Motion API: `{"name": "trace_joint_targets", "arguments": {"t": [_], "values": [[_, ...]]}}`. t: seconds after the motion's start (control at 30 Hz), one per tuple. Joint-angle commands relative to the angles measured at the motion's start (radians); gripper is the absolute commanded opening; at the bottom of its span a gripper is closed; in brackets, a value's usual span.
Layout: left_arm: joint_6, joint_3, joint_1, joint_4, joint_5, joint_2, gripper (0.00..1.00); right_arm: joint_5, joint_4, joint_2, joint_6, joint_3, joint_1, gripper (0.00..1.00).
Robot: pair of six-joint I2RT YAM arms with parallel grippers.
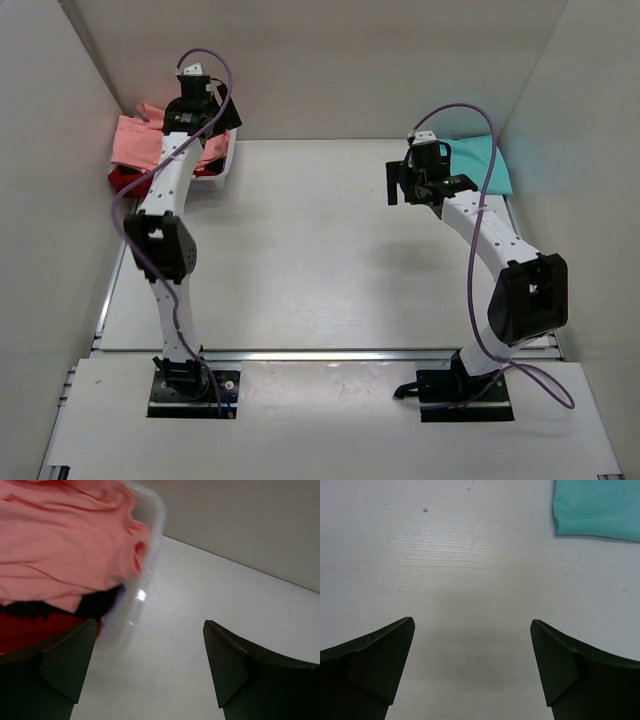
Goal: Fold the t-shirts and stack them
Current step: Grab crumpled tshirt from bin with the left arm
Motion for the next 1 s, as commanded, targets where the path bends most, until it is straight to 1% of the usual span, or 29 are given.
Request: {"name": "trace_joint_targets", "arguments": {"t": [0.0, 0.07, 0.13, 0.17, 0.23, 0.27, 0.3, 0.33, 0.37, 0.4, 0.47, 0.5, 0.57, 0.67, 0.8, 0.87, 0.97], "values": [[0.106, 0.193, 0.021, -0.002, -0.267, 0.158, 0.99, -0.025, -0.002, -0.098, 0.044, -0.062, 0.004, 0.99], [0.160, 0.246, 0.021, 0.034, -0.258, 0.209, 0.99, -0.043, -0.017, -0.134, 0.054, -0.117, -0.006, 0.99], [0.154, 0.292, 0.046, 0.046, -0.260, 0.252, 0.99, -0.055, -0.039, -0.158, 0.066, -0.152, -0.006, 0.99], [0.145, 0.288, 0.052, 0.055, -0.263, 0.253, 0.99, -0.066, -0.054, -0.169, 0.067, -0.156, -0.005, 0.99], [0.143, 0.239, 0.067, 0.142, -0.274, 0.225, 0.99, -0.074, -0.080, -0.186, 0.077, -0.183, -0.009, 0.99], [0.140, 0.171, 0.073, 0.168, -0.277, 0.206, 0.98, -0.077, -0.085, -0.194, 0.081, -0.191, -0.014, 1.00], [0.142, 0.093, 0.075, 0.237, -0.268, 0.166, 0.92, -0.094, -0.091, -0.204, 0.087, -0.208, -0.017, 0.99], [0.142, 0.055, 0.087, 0.300, -0.269, 0.137, 0.84, -0.097, -0.095, -0.211, 0.086, -0.218, -0.025, 0.99], [0.139, 0.003, 0.093, 0.325, -0.274, 0.125, 0.82, -0.103, -0.094, -0.211, 0.086, -0.232, -0.032, 0.99], [0.139, -0.014, 0.093, 0.359, -0.271, 0.119, 0.81, -0.112, -0.095, -0.209, 0.092, -0.231, -0.034, 0.99], [0.145, -0.014, 0.136, 0.353, -0.269, 0.135, 0.83, -0.122, -0.100, -0.209, 0.095, -0.232, -0.054, 0.99], [0.143, 0.000, 0.136, 0.350, -0.258, 0.147, 0.83, -0.125, -0.103, -0.205, 0.098, -0.235, -0.057, 1.00], [0.149, 0.000, 0.148, 0.353, -0.237, 0.164, 0.87, -0.131, -0.100, -0.194, 0.100, -0.226, -0.061, 0.99], [0.143, 0.012, 0.152, 0.362, -0.226, 0.210, 0.89, -0.143, -0.106, -0.180, 0.101, -0.205, -0.068, 0.99], [0.120, 0.040, 0.168, 0.342, -0.225, 0.276, 0.88, -0.154, -0.111, -0.157, 0.104, -0.195, -0.071, 0.99], [0.114, 0.050, 0.158, 0.331, -0.221, 0.315, 0.82, -0.161, -0.112, -0.137, 0.110, -0.182, -0.074, 1.00], [0.106, 0.078, 0.153, 0.305, -0.214, 0.359, 0.81, -0.171, -0.123, -0.110, 0.104, -0.154, -0.083, 0.99]]}}
